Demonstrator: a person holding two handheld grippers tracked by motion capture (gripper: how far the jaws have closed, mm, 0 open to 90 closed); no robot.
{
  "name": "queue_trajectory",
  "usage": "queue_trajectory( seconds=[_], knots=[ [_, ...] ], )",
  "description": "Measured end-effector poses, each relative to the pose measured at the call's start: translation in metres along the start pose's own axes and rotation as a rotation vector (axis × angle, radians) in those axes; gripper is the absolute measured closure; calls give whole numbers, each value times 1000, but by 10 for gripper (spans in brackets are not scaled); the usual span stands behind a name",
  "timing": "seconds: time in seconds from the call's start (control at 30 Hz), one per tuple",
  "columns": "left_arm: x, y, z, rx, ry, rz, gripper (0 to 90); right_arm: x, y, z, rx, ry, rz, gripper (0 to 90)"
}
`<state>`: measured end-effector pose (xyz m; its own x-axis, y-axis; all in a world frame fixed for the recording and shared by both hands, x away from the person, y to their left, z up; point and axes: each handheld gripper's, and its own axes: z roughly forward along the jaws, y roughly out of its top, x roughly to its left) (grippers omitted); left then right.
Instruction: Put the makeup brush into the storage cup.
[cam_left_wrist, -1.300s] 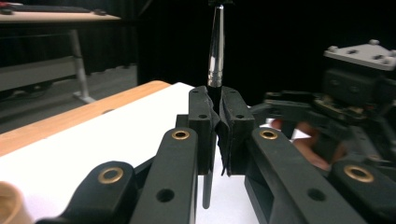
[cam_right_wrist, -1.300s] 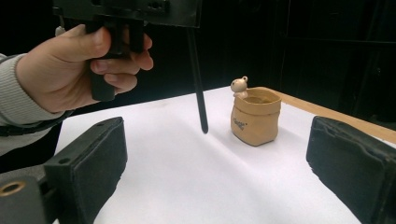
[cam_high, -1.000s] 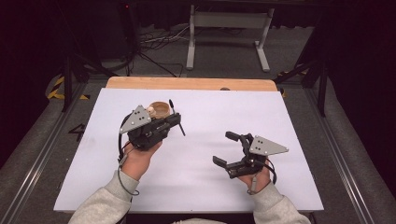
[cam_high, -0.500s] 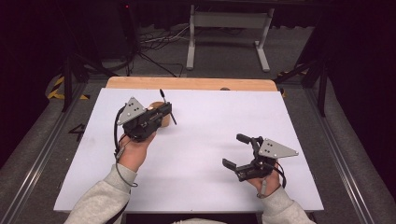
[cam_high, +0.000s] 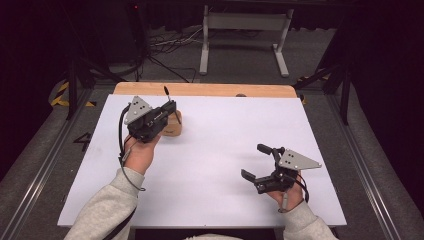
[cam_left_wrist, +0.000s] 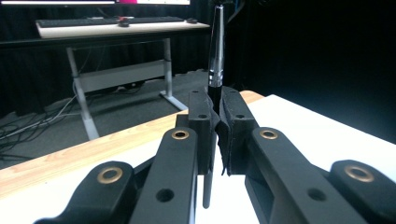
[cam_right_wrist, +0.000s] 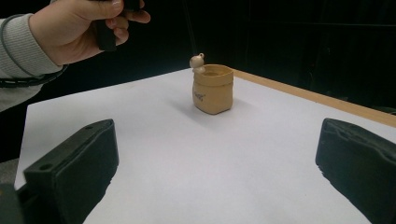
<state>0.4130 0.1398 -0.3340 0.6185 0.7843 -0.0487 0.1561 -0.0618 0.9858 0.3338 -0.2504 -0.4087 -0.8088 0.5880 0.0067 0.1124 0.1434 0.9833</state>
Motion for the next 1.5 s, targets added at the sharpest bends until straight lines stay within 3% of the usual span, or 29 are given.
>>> queue_trajectory(
  seconds=[0.17,0.4,0.6,0.93,1.2,1.33,1.37,1.5],
  knots=[
    [2,-1,3,3,25,-1,847,0,0,0,-1,0,0,0],
    [5,-3,7,-11,118,-6,847,0,2,-1,-12,0,-4,0],
    [10,-4,12,-1,161,-24,846,-1,2,-2,-16,-7,-3,0],
    [15,-6,19,6,189,-26,846,-2,2,-3,-19,-10,0,0],
    [27,-15,24,9,187,-70,845,-1,3,-3,-22,-9,-2,0],
    [30,-19,25,18,176,-63,844,-1,2,-3,-22,-6,0,0],
    [32,-21,26,28,171,-45,844,-1,2,-3,-22,-6,0,0],
    [35,-24,27,31,164,-63,845,-2,1,-3,-19,-1,5,0]
  ],
)
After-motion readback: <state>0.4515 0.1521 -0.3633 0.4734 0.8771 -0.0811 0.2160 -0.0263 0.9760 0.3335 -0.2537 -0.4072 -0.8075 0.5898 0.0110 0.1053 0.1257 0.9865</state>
